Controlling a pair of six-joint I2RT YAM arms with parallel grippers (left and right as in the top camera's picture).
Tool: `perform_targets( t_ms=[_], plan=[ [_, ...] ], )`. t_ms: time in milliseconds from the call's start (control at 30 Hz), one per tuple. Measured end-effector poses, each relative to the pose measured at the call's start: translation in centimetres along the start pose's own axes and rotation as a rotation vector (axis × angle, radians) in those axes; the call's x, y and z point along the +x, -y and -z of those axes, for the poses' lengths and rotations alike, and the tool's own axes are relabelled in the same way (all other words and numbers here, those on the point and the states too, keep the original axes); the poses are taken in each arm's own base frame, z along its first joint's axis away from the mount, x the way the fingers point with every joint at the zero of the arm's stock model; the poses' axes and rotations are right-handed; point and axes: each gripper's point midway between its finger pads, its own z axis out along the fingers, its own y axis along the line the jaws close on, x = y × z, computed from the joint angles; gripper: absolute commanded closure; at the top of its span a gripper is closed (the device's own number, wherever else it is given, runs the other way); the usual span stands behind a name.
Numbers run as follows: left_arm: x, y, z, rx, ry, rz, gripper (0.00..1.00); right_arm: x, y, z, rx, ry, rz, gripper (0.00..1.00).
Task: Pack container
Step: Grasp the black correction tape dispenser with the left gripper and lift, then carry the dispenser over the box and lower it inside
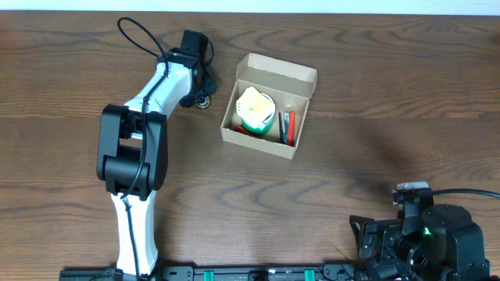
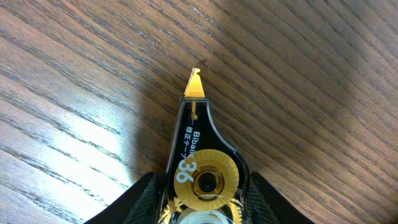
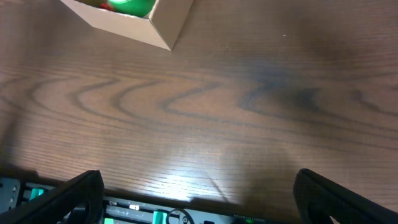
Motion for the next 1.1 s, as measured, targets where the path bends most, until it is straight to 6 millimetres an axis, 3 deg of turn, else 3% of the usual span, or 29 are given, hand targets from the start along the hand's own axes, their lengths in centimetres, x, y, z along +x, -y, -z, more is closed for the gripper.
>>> perform_targets(
  t_ms=[233,433,533,633,733,800,900,967,1100],
  plan=[
    [-0.2,-0.2,0.1,0.001,0.000,-0.013,0.72,0.0,0.0,0.0,0.000,0.000,0.000,0.01],
    [-1.1,-1.2,1.1,-0.020,0.017,-0.031,0.90,0.0,0.0,0.0,0.000,0.000,0.000,0.01],
    [-2.9,-1.2,3.5,-0.019,0.083,-0.069,0.94,0.0,0.0,0.0,0.000,0.000,0.000,0.01],
    [-4.7,0.2,8.0,0.026,0.173,-0.150,0.94,0.0,0.0,0.0,0.000,0.000,0.000,0.01],
    [-5.1,2.5,12.7,0.110,0.237,-0.269,0.94,0.0,0.0,0.0,0.000,0.000,0.000,0.01],
    [-4.2,5.0,15.6,0.194,0.258,-0.399,0.94,0.0,0.0,0.0,0.000,0.000,0.000,0.01],
    [-0.8,8.8,18.3,0.329,0.238,-0.658,0.94,0.0,0.0,0.0,0.000,0.000,0.000,0.01],
    [2.9,10.8,19.0,0.411,0.176,-0.843,0.94,0.0,0.0,0.0,0.000,0.000,0.000,0.01],
    [9.9,12.9,19.0,0.521,0.045,-1.113,0.94,0.0,0.0,0.0,0.000,0.000,0.000,0.01]
  ],
)
